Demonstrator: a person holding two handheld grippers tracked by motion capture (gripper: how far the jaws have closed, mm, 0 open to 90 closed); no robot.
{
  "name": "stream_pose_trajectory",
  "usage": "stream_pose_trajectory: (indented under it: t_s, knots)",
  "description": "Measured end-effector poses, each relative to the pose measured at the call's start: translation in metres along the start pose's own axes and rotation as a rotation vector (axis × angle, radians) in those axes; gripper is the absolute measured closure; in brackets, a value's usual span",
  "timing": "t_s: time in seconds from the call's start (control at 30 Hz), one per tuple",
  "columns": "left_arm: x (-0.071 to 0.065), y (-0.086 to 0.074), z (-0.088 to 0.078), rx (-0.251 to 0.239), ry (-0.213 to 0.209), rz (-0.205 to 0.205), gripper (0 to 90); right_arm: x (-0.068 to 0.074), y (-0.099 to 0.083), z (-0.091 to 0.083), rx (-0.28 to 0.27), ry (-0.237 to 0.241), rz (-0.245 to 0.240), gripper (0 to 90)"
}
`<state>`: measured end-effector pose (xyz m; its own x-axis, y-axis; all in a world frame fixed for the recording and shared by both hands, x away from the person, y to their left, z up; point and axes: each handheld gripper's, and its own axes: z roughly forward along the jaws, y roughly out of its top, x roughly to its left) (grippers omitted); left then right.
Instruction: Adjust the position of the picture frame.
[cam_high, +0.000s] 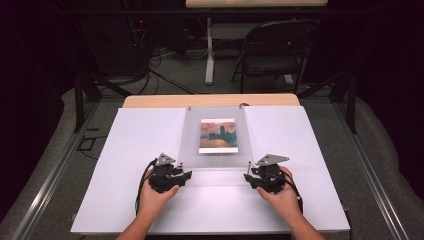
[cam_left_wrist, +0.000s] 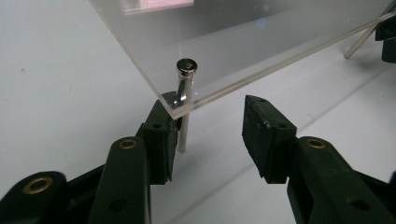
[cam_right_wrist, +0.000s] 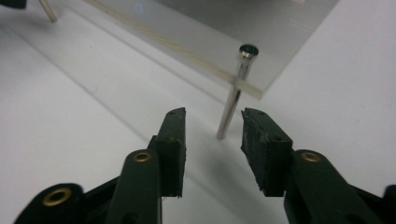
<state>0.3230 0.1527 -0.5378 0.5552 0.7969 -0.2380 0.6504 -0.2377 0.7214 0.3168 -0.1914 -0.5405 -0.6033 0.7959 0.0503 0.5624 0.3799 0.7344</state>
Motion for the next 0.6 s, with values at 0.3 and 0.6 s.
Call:
stream_pose_trajectory:
  t_s: [0.3,0.6]
  knots:
    - [0.005,-0.006,-0.035,-0.029,-0.01,-0.004,47.6,0.002,-0.007,-0.029,-0.036,-0.007,-0.027,48.4]
    - [0.025,0.011,-0.056,-0.076,0.045,-0.01,42.3,-0.017,0.004,-0.042,-0.057,-0.005,0.025,46.0]
